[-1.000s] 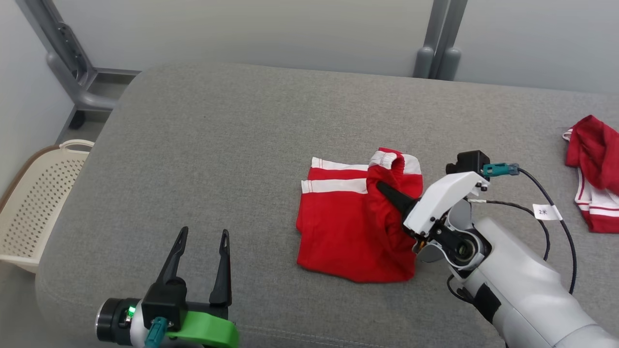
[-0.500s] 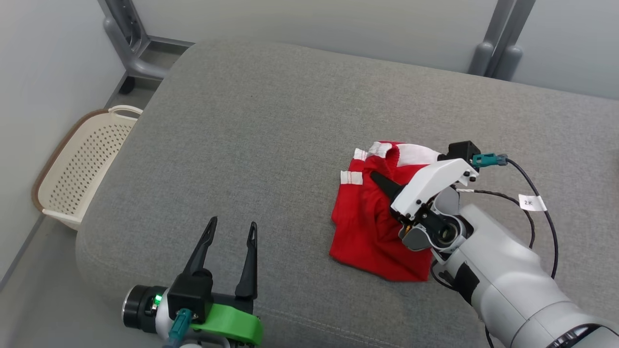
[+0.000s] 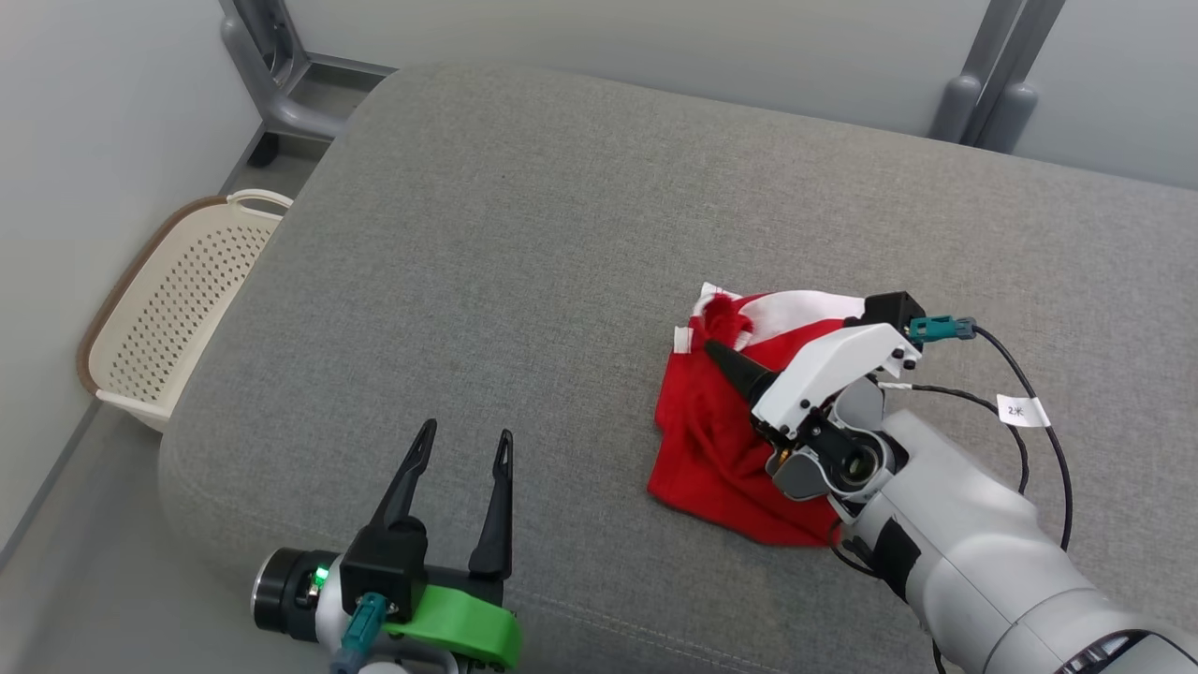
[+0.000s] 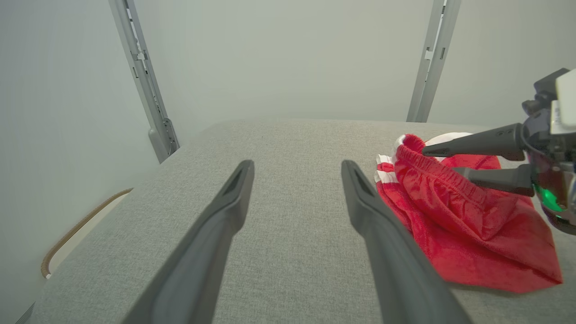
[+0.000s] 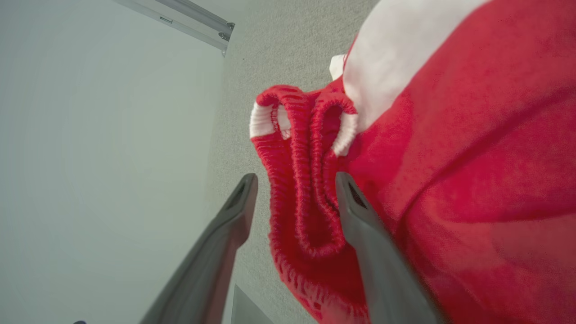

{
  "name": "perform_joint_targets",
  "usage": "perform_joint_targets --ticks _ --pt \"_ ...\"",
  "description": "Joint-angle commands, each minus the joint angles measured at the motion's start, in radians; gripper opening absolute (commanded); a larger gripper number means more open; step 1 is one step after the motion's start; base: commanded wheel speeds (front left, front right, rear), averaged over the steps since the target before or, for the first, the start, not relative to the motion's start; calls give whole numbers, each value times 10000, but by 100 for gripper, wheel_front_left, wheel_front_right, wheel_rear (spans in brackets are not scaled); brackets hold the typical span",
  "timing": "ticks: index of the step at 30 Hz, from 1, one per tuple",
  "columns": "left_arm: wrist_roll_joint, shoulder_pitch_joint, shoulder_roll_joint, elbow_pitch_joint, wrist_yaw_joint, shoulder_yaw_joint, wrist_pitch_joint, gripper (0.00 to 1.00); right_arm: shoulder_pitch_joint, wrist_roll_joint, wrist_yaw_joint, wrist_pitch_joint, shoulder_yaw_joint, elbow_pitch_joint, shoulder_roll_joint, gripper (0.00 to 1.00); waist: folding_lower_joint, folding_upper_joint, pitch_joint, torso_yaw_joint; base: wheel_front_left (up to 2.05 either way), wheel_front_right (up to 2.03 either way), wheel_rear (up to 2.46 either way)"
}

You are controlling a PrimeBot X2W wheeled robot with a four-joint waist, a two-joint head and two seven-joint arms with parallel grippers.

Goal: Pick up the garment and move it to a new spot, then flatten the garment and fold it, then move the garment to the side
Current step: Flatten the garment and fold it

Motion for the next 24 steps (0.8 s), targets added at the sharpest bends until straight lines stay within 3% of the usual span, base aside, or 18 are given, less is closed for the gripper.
perform_joint_targets --ticks 1,6,12,18,24 --pt "4 -94 -1 31 59 31 11 100 97 165 3 21 84 -199 -12 100 0 0 -110 -91 0 0 0" --pt "92 64 -2 38 3 168 11 100 347 -15 3 -446 321 -1183 -125 100 0 0 -291 -242 0 0 0" --pt "292 262 0 -91 -74 436 11 100 766 -1219 3 -2000 965 -2884 -1205 100 0 0 -472 -496 0 0 0" --pt "508 394 1 -254 -60 700 11 100 1098 -2055 3 -3098 1249 -3306 -2131 100 0 0 -527 -687 0 0 0" --pt "652 528 27 -417 -103 1003 10 100 1477 -2580 3 -3579 914 -2804 -2845 100 0 0 -561 -809 0 0 0"
